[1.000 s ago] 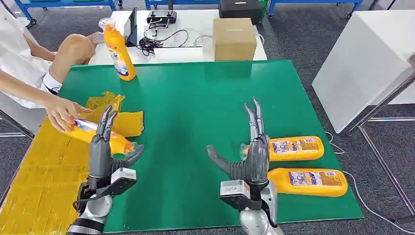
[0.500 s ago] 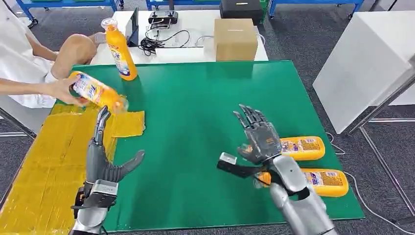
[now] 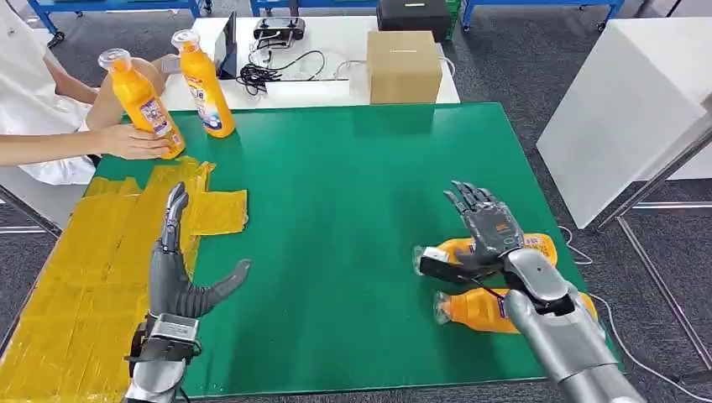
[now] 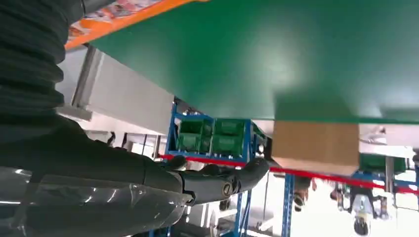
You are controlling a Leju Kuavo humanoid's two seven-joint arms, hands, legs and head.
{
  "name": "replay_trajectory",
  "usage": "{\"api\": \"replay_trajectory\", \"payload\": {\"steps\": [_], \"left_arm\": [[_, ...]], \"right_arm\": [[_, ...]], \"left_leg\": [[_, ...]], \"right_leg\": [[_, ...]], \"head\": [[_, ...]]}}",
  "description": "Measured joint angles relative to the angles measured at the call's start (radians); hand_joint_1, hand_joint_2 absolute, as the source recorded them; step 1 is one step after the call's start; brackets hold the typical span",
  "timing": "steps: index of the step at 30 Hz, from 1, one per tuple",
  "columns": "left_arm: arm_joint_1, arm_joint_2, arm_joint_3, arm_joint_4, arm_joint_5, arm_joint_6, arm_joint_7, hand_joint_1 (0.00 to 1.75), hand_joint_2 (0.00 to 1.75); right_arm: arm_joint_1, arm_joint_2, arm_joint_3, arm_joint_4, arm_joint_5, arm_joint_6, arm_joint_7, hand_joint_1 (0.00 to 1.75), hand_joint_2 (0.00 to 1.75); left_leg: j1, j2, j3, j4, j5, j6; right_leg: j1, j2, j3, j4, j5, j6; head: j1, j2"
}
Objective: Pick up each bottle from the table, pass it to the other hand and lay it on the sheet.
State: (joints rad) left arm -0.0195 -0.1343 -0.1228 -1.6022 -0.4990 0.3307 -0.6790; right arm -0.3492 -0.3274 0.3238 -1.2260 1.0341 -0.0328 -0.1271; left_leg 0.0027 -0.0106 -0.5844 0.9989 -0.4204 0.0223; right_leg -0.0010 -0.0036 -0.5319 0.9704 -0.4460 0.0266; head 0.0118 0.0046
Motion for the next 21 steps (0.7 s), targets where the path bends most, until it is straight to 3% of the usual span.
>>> {"api": "replay_trajectory", "payload": {"steps": [8,21], "left_arm": [[0.004,0.0,-0.013,0.0,0.029,-0.011,-0.004,0.0,1.75],[-0.007,0.0,-0.012,0.038,0.054,-0.023,-0.005,0.0,1.75]], "right_arm": [[0.019,-0.091,-0.069,0.065,-0.068,0.0,-0.043,0.0,1.75],[0.029,-0.164,-0.114,0.17,-0.127,0.072,-0.118,0.0,1.75]], "left_leg": [[-0.001,0.0,0.0,0.001,0.0,0.001],[-0.001,0.0,0.0,0.0,0.0,0.0]], "right_leg": [[-0.001,0.0,-0.001,0.0,0.0,0.0],[-0.001,0.0,-0.001,0.0,0.0,0.0]], "head": [[0.0,0.0],[0.0,0.0]]}}
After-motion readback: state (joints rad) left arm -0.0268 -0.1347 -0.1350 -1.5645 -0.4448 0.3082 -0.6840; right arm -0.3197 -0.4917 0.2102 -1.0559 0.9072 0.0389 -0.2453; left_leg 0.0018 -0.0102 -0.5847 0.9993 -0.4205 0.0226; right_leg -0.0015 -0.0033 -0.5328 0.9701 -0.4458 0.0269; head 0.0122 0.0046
